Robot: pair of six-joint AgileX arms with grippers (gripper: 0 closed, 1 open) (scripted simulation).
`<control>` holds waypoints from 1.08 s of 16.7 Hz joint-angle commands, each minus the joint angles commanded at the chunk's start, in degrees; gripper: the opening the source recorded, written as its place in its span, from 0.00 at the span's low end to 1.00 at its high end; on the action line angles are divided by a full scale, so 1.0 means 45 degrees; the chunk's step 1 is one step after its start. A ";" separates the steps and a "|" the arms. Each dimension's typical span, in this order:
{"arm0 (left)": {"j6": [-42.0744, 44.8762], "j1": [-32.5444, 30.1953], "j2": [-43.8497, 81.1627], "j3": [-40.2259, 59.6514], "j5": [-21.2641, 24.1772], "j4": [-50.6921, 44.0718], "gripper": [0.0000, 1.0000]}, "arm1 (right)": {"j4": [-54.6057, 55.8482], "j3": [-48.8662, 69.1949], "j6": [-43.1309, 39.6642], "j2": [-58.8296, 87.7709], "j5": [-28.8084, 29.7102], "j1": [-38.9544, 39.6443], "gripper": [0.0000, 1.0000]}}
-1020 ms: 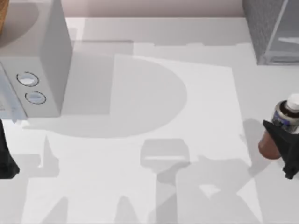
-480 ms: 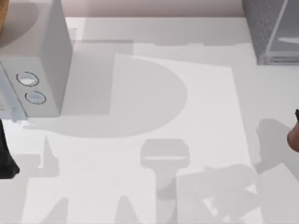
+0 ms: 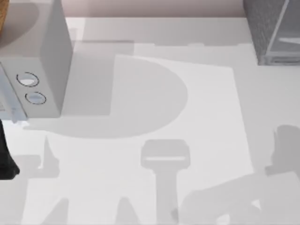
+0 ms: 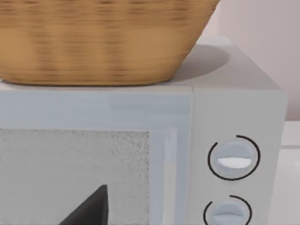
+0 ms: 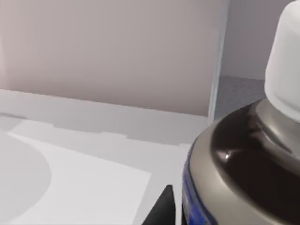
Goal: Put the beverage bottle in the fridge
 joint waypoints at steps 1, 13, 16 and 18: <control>0.0000 0.0000 0.0000 0.0000 0.0000 0.0000 1.00 | -0.0622 -0.0075 0.0053 -0.0891 0.0408 -0.0022 0.01; 0.0000 0.0000 0.0000 0.0000 0.0000 0.0000 1.00 | -0.3290 -0.0611 0.0582 -0.4449 0.2500 -0.0100 0.01; 0.0000 0.0000 0.0000 0.0000 0.0000 0.0000 1.00 | -0.2968 -0.0329 0.0597 -0.4059 0.2407 -0.0152 0.01; 0.0000 0.0000 0.0000 0.0000 0.0000 0.0000 1.00 | -0.2254 0.0295 0.0621 -0.3124 0.2225 -0.0298 0.01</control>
